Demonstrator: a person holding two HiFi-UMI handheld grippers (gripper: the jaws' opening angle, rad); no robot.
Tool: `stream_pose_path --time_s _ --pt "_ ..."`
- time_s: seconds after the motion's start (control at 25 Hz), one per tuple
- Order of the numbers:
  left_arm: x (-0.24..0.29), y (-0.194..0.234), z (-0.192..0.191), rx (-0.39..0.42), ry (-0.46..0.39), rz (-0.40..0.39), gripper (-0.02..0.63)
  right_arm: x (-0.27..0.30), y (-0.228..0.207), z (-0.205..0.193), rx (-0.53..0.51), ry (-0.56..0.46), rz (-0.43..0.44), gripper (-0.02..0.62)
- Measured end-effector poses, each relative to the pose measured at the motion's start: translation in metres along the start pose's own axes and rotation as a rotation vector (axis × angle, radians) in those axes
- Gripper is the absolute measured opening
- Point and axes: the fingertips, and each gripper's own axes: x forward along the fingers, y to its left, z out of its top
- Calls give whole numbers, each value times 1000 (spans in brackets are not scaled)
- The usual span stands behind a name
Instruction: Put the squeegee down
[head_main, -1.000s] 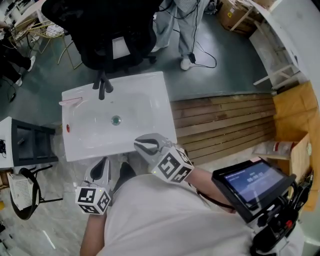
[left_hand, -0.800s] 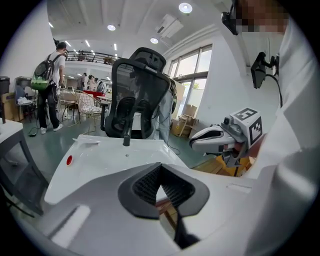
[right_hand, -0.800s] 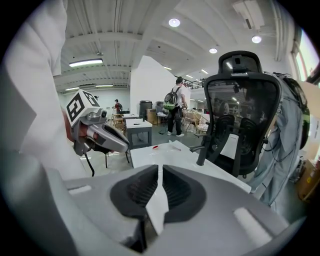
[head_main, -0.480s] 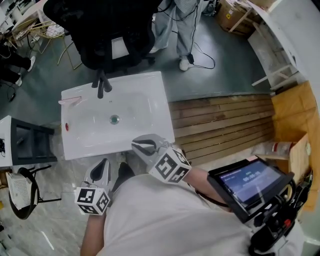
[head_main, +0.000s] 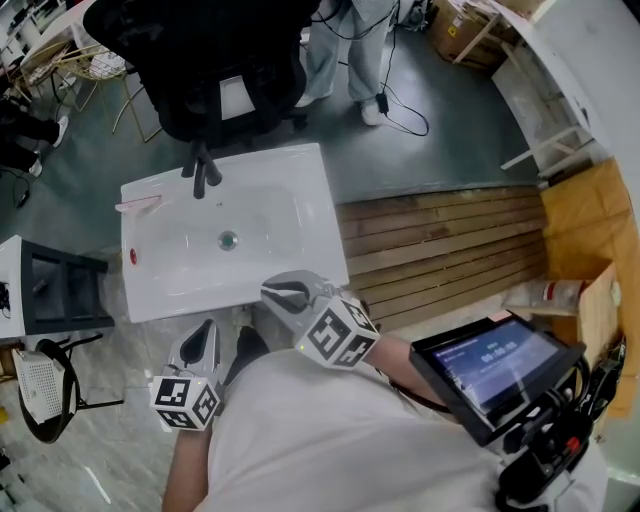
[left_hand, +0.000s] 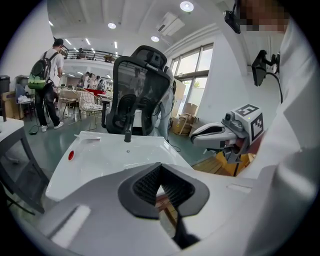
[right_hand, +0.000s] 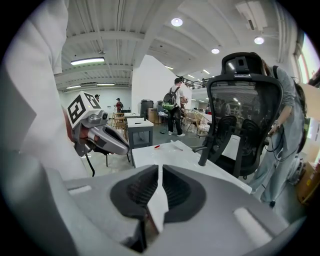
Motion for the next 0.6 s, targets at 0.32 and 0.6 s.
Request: stream_pose_path --time_s 0.32,0.6 --pt "0 6 0 1 3 5 6 6 1 3 -4 -1 5 28" --pt "-2 12 0 -4 6 14 6 11 1 5 -10 4 14 28"
